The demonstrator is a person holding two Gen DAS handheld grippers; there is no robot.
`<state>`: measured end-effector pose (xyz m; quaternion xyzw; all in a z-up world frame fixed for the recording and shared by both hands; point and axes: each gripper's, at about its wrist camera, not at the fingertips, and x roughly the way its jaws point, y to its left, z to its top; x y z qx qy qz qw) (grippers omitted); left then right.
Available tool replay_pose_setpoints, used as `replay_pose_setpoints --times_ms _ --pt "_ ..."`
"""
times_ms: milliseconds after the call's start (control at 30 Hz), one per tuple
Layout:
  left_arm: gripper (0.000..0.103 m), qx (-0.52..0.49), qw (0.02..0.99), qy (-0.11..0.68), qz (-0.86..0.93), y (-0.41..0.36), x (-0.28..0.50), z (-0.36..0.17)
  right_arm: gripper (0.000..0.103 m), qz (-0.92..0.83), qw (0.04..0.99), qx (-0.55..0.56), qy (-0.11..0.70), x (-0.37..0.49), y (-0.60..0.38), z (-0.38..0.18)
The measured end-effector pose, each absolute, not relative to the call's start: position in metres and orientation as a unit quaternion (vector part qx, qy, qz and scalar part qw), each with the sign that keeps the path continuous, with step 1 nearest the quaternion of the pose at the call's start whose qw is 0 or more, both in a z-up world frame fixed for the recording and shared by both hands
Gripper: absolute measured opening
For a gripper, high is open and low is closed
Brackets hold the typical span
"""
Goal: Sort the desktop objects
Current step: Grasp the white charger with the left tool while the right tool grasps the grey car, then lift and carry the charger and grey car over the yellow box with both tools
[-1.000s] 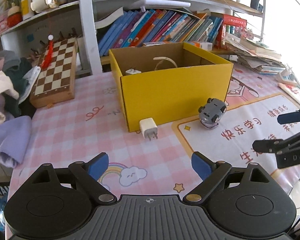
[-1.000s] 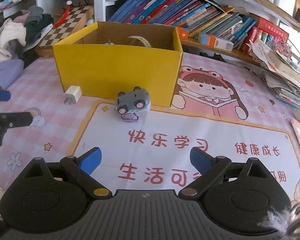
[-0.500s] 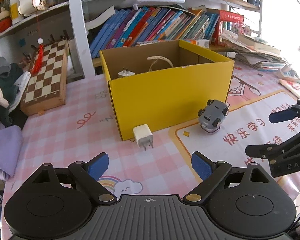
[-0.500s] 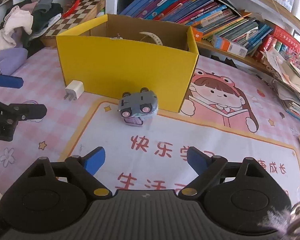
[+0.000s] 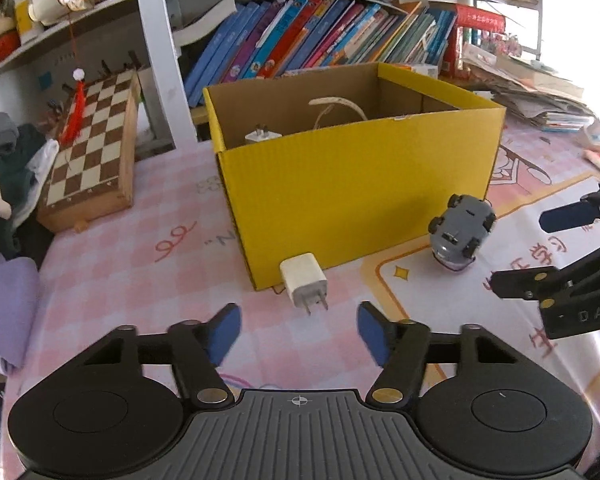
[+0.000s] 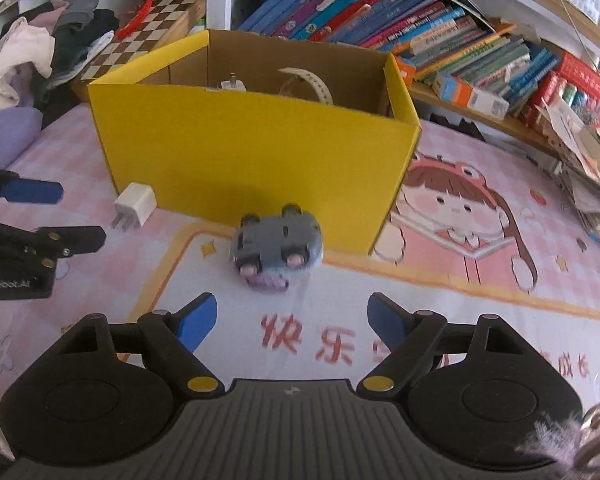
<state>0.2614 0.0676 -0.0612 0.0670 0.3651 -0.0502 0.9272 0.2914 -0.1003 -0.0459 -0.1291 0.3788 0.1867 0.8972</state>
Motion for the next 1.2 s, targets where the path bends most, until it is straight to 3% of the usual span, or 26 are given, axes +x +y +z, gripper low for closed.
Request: replay_pose_setpoints --times_ms 333,500,700,767,1200 --pt "0.049 0.052 0.925 0.374 -0.034 0.062 0.296 -0.072 0.08 0.193 0.894 -0.149 0.375 0.323 -0.082 -0.047" --pt "0.048 0.032 0.92 0.39 -0.025 0.064 0.306 -0.08 0.074 0.199 0.89 -0.159 0.379 0.331 -0.074 -0.05" --pt "0.034 0.022 0.916 0.399 -0.018 0.064 0.309 -0.089 0.061 0.201 0.884 -0.155 0.392 0.338 -0.069 -0.057" --pt "0.027 0.023 0.918 0.396 -0.018 0.063 0.307 -0.089 0.062 0.201 0.885 -0.153 0.391 0.338 -0.069 -0.058" --pt "0.027 0.005 0.913 0.407 -0.043 0.071 0.288 -0.086 0.061 0.206 0.885 -0.126 0.398 0.324 -0.081 -0.051"
